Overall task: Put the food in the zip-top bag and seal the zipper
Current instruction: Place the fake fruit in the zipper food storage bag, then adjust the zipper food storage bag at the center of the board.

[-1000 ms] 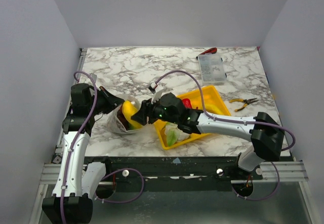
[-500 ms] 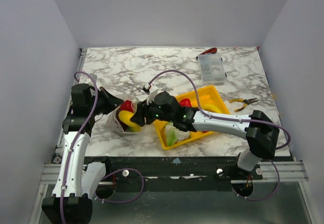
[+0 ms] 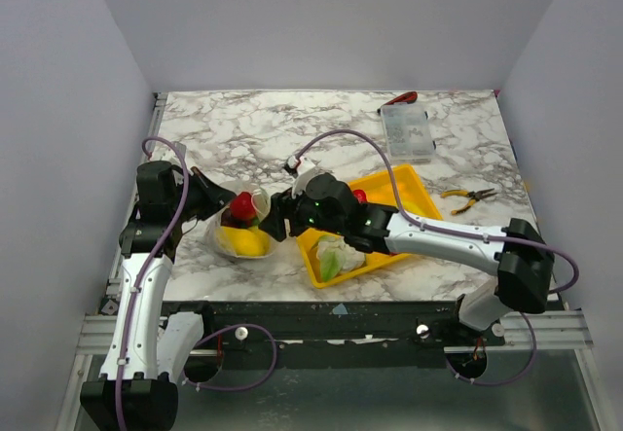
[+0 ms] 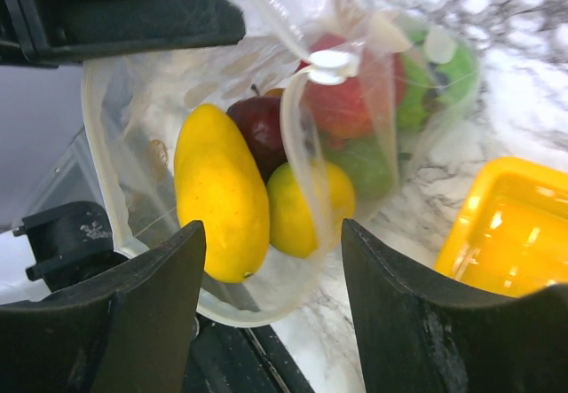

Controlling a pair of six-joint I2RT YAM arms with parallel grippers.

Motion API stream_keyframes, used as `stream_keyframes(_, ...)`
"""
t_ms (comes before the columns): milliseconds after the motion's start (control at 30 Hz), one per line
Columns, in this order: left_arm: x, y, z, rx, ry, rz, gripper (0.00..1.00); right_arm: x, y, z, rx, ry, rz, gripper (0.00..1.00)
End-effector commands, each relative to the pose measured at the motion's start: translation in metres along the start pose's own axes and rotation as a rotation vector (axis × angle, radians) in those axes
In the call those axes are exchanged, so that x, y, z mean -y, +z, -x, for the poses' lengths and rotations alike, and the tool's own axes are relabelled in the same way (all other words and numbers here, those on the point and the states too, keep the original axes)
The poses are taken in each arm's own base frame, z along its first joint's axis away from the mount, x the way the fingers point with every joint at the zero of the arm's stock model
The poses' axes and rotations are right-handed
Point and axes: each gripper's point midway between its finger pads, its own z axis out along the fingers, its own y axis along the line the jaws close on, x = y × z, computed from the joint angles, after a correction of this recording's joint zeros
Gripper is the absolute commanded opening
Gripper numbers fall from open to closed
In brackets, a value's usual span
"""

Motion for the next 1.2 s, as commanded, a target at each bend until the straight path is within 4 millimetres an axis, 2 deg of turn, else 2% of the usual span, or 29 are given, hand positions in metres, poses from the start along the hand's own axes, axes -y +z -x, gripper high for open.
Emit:
stream_keyframes(0,0.01,-0.009,0.013,0.047,0.043,-0.01,0.0,0.031,-0.016,-0.007,-0.007,-0.038,-0.146,0.66)
stream_keyframes(67,0.011,-0.009,0.013,0.047,0.044,-0.013,0.0,0.03,-0.011,-0.017,-0.032,-0.027,-0.131,0.66)
stream_keyframes(200,0.012,-0.009,0.014,0.048,0.043,-0.017,0.0,0.014,0.008,-0.037,-0.1,0.022,-0.03,0.64)
stream_keyframes(333,0.009,-0.013,0.016,0.057,0.064,0.003,0.0,0.015,0.021,-0.042,-0.102,0.032,-0.038,0.54)
stream_keyframes(400,0.005,-0.016,0.018,0.072,0.082,0.036,0.0,0.016,0.023,-0.03,-0.077,0.014,-0.06,0.41)
stream_keyframes(467,0.0,-0.021,0.023,0.099,0.102,0.08,0.0,0.013,0.023,-0.011,-0.035,-0.003,-0.068,0.21)
stream_keyframes(533,-0.012,-0.028,0.032,0.142,0.11,0.165,0.0,0.007,0.022,0.014,0.025,-0.005,-0.074,0.05)
stream_keyframes(600,-0.025,-0.035,0.039,0.186,0.109,0.247,0.0,0.006,0.022,0.028,0.049,-0.003,-0.097,0.0)
stream_keyframes(700,-0.035,-0.04,0.044,0.222,0.124,0.306,0.0,0.004,0.023,0.04,0.076,0.022,-0.115,0.0)
stream_keyframes(833,-0.035,-0.029,0.039,0.194,0.159,0.263,0.0,0.01,0.031,0.033,0.064,0.01,-0.132,0.03)
stream_keyframes(967,-0.029,-0.019,0.033,0.162,0.197,0.195,0.0,0.017,0.034,0.025,0.038,-0.015,-0.151,0.23)
stream_keyframes(1167,-0.021,-0.008,0.028,0.12,0.237,0.117,0.0,0.021,0.016,0.033,0.037,-0.066,-0.183,0.56)
